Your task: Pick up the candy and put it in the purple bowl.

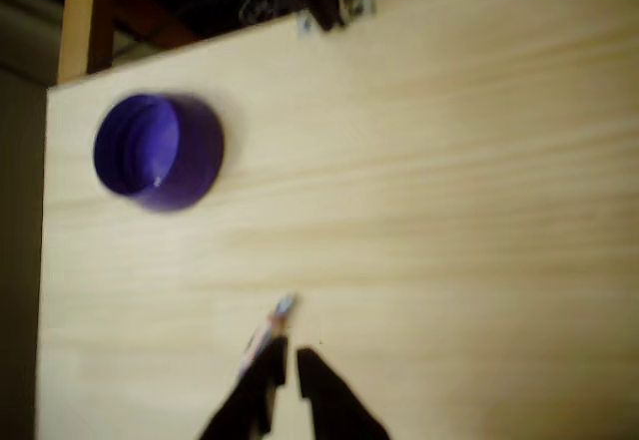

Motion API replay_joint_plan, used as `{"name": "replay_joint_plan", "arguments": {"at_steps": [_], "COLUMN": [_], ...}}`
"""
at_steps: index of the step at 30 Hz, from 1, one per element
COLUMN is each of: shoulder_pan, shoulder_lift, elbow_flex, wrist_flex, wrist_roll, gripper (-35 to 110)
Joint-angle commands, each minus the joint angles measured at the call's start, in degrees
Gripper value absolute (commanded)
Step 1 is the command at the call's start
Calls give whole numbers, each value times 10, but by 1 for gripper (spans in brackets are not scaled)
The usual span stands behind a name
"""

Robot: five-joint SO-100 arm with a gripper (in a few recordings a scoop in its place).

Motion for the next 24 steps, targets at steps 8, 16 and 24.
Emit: {"name": "replay_joint_plan", "arguments": {"at_steps": [8, 16, 24], "shoulder_pan": [-133, -183, -229], "shoulder_lift": [-11, -82, -155], "elbow_flex": [51, 76, 76], "wrist_flex": [6, -1, -51], "wrist_roll": [150, 243, 292], "gripper": [0, 0, 0]}}
